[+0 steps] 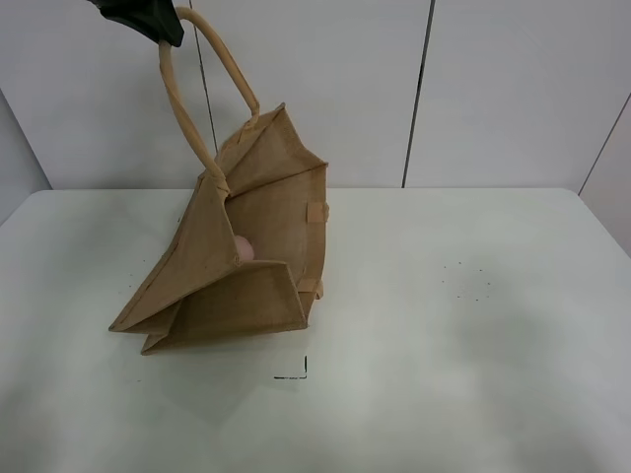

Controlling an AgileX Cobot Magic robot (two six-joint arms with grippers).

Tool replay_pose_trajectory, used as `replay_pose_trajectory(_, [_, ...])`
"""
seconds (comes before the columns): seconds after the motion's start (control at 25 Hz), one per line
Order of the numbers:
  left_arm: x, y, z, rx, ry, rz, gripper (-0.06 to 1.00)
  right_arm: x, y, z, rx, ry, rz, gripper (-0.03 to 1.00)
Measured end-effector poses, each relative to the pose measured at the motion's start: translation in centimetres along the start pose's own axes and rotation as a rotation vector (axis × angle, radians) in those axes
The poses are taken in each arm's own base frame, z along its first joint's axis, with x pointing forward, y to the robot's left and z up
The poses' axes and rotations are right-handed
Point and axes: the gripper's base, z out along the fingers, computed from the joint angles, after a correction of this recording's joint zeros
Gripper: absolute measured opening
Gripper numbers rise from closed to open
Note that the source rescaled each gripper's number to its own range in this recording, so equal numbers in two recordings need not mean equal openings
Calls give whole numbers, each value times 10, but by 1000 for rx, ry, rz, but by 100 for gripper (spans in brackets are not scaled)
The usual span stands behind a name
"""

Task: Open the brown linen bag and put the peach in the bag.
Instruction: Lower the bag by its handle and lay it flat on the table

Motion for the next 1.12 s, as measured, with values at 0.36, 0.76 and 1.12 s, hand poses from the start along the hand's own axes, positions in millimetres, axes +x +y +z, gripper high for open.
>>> replay_pose_trajectory(0.36, [0,0,0,0,0,0,0,13,1,-22,9,-162,-13,100])
replay_pose_trajectory(0.76, [16,0,69,17,175,-19,0,14,1,-21,9,-162,-13,100])
replay_pose_trajectory(1.12, [68,2,212,71,471,-41,0,14,1,-21,9,-162,-13,100])
